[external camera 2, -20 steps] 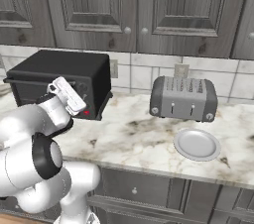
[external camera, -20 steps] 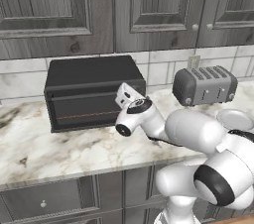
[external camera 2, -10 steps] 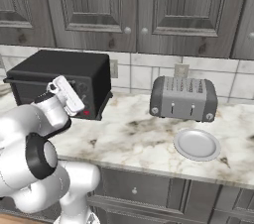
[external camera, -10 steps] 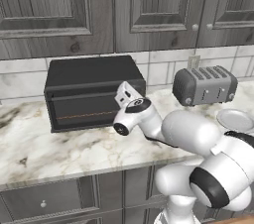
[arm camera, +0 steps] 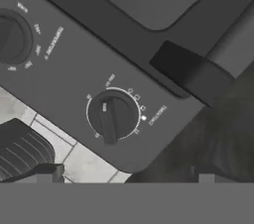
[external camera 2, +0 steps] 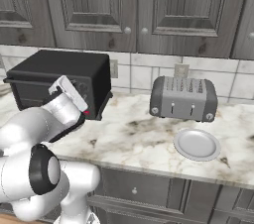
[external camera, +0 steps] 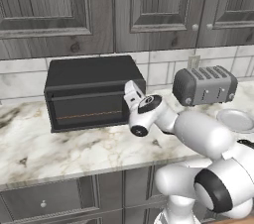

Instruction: Pick up the bagel from the plate, place it on the toaster oven rack, close the door, and set the timer.

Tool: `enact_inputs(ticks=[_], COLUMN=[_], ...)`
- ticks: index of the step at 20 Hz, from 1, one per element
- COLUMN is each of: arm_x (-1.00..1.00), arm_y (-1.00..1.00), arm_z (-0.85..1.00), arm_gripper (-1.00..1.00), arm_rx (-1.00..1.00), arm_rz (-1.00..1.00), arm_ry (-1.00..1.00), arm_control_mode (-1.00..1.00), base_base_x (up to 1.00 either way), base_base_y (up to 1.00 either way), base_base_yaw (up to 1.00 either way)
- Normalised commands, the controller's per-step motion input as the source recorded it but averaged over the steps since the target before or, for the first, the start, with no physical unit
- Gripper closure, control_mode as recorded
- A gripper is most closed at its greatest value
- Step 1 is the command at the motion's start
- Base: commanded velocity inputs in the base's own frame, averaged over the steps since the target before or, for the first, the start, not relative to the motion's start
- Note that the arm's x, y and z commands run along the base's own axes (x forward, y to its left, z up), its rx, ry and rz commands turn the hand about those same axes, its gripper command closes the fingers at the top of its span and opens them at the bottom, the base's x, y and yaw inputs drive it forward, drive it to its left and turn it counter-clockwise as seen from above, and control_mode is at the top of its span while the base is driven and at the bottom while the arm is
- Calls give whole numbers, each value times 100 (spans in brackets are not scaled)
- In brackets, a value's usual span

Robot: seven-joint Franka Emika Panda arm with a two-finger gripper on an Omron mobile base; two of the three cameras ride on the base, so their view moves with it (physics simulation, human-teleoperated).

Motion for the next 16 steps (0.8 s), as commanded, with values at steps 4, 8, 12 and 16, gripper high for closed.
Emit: enact_inputs(ticks=[4,8,12,16], arm_x=[0,0,0,12], arm_y=[0,13,23,17], arm_z=[-8,-15,-1,0], arm_gripper=[-100,-100,-100,-100], arm_rx=[10,3,0,0], arm_rz=[2,0,0,0], arm_ry=[-6,-2,0,0], arm_control_mode=[-100,-100,-100,-100], base_base_x=[0,0,0,0], base_base_y=[0,0,0,0], base_base_yaw=[0,0,0,0])
